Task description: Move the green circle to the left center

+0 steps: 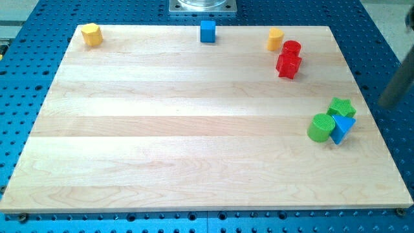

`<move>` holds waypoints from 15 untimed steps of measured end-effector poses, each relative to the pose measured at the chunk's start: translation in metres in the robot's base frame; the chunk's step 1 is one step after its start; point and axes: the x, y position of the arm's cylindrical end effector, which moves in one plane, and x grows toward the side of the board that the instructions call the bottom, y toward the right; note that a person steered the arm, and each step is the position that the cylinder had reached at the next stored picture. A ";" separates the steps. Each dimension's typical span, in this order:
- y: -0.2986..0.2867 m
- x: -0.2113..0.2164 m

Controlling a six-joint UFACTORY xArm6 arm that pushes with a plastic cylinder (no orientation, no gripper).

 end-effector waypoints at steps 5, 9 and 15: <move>-0.236 0.088; -0.302 -0.013; -0.375 -0.093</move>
